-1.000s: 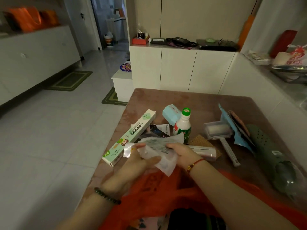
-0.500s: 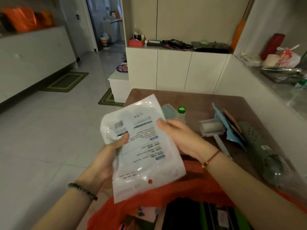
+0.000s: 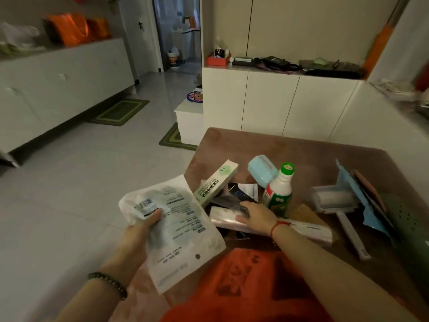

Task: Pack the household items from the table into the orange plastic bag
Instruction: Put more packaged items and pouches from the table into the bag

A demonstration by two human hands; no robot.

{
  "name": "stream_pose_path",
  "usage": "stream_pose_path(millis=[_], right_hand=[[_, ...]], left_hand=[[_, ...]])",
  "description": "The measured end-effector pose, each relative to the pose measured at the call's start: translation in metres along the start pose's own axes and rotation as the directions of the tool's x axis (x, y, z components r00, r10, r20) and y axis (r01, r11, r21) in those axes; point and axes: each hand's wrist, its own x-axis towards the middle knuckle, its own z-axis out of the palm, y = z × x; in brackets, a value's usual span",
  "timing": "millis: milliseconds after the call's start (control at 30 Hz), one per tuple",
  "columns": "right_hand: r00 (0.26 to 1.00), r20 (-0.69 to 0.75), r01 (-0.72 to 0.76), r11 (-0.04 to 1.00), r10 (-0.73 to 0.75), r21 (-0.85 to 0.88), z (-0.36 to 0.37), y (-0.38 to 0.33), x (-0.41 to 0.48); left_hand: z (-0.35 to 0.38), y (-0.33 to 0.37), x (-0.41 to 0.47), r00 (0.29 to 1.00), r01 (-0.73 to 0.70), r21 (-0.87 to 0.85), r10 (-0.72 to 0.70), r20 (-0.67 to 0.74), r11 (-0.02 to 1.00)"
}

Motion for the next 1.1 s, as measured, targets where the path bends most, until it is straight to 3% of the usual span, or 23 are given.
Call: stream_pose_path(millis=[100,167,233,267,333,433,500,567,633,700,767,800,833,900,967,1000,1100], right_hand=[[0.998,-0.039,0.037,0.995,-0.041,-0.092,-0.010,0.005,-0.001],[0.972,-0.233,-0.005,0.999,-0.007,-0.048,-0.027,0.004,-0.003],[0.856,-0.512,0.031,0.982,0.072,0.189,-0.047,-0.010,-0.012],[0.777,-0.625,0.137,0.952,0.067,0.273,-0.055,-0.021,-0.020],[0.701,-0.709,0.326,0.919,-0.077,0.223,-0.064,-0.051,-0.040],[0.733,-0.546,0.366,0.912,-0.406,-0.186,-0.041,-0.087,-0.058],[0.787,-0.419,0.327,0.882,-0.453,-0.338,-0.024,-0.100,-0.064],[0.810,-0.361,0.340,0.871,-0.463,-0.355,-0.016,-0.105,-0.070],[0.800,-0.273,0.451,0.836,-0.534,-0.314,-0.015,-0.106,-0.075],[0.805,-0.197,0.564,0.825,-0.559,-0.035,-0.022,-0.103,-0.075],[0.860,-0.374,0.472,0.819,-0.347,0.326,-0.034,-0.091,-0.060],[0.865,-0.485,0.378,0.804,-0.129,0.459,-0.037,-0.077,-0.046],[0.858,-0.507,0.256,0.786,0.084,0.563,-0.039,-0.061,-0.031],[0.890,-0.284,-0.085,0.742,0.357,0.665,-0.031,-0.028,-0.003],[0.889,-0.008,-0.347,0.685,0.457,0.640,-0.013,-0.008,0.019],[0.877,0.039,-0.404,0.692,0.478,0.598,-0.003,-0.005,0.025],[0.844,-0.032,-0.495,0.799,0.536,0.340,0.020,-0.015,0.038]], left_hand=[[0.009,-0.004,0.001,0.999,0.038,-0.007,-0.038,0.040,0.999],[0.019,-0.002,-0.001,0.996,0.044,-0.020,-0.042,0.080,0.999],[0.030,0.002,-0.002,0.994,0.034,-0.032,-0.030,0.109,0.999],[0.036,0.004,-0.002,0.993,0.027,-0.030,-0.023,0.113,0.999],[0.052,0.006,-0.005,0.993,0.021,-0.032,-0.018,0.118,0.999],[0.078,0.009,-0.017,0.971,-0.035,-0.083,0.054,0.233,0.996],[0.089,0.009,-0.028,0.950,-0.052,-0.120,0.087,0.300,0.991],[0.089,0.005,-0.030,0.959,-0.052,-0.160,0.094,0.268,0.986],[0.081,0.005,-0.031,0.972,-0.058,-0.158,0.092,0.216,0.986],[0.068,0.004,-0.024,0.993,-0.063,-0.145,0.076,0.085,0.987],[0.053,0.008,-0.015,0.997,-0.076,-0.178,0.071,-0.031,0.981],[0.047,0.012,-0.012,0.995,-0.091,-0.192,0.079,-0.069,0.977],[0.039,0.016,-0.009,0.990,-0.109,-0.196,0.090,-0.104,0.975],[0.025,0.023,-0.005,0.982,-0.139,-0.197,0.109,-0.155,0.970],[0.013,0.024,-0.002,0.977,-0.152,-0.194,0.118,-0.177,0.969],[0.009,0.024,-0.003,0.978,-0.150,-0.192,0.117,-0.174,0.970],[-0.002,0.020,-0.004,0.983,-0.124,-0.202,0.092,-0.160,0.972]])
